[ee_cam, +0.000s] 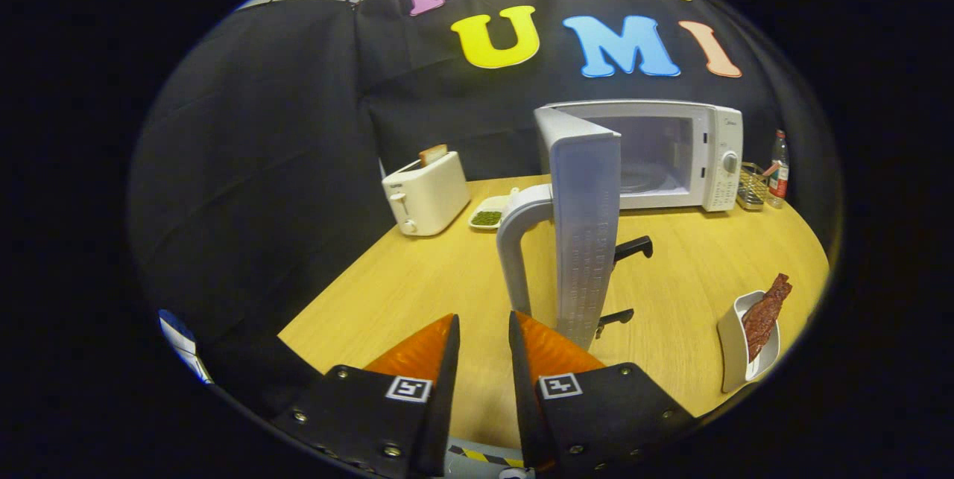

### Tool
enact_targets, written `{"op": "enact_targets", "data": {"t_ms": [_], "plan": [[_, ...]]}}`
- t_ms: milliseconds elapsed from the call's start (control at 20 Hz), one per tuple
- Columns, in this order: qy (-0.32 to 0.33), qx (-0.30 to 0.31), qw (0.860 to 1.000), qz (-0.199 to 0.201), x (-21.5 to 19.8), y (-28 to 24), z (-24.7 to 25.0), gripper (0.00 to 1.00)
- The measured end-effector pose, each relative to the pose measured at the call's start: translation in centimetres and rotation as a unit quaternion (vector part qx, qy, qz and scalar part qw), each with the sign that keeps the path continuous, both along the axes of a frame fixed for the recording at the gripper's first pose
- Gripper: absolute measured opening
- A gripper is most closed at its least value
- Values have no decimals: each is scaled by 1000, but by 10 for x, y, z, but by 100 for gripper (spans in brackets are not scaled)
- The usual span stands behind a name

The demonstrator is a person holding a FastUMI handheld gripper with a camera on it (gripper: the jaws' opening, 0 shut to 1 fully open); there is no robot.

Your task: Open the microwave, put the food inside, and close the microwave door.

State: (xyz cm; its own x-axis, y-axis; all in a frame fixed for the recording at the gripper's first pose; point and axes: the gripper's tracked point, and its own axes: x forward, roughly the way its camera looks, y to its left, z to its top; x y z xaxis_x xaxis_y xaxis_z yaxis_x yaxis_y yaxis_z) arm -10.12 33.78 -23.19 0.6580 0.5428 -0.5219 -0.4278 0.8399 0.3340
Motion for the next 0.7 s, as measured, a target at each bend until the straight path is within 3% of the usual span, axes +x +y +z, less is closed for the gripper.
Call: {"op": "enact_targets", "data": {"t_ms": [50,100,200,400,700], "plan": [[1,21,1000,19,-7,4,10,46],[0,40,999,35,-13,7,20,66],[-8,61,997,53,-19,0,42,96],[-37,71,995,51,-9,-35,78,97],[-39,85,996,-14,32,-116,104,96]]}}
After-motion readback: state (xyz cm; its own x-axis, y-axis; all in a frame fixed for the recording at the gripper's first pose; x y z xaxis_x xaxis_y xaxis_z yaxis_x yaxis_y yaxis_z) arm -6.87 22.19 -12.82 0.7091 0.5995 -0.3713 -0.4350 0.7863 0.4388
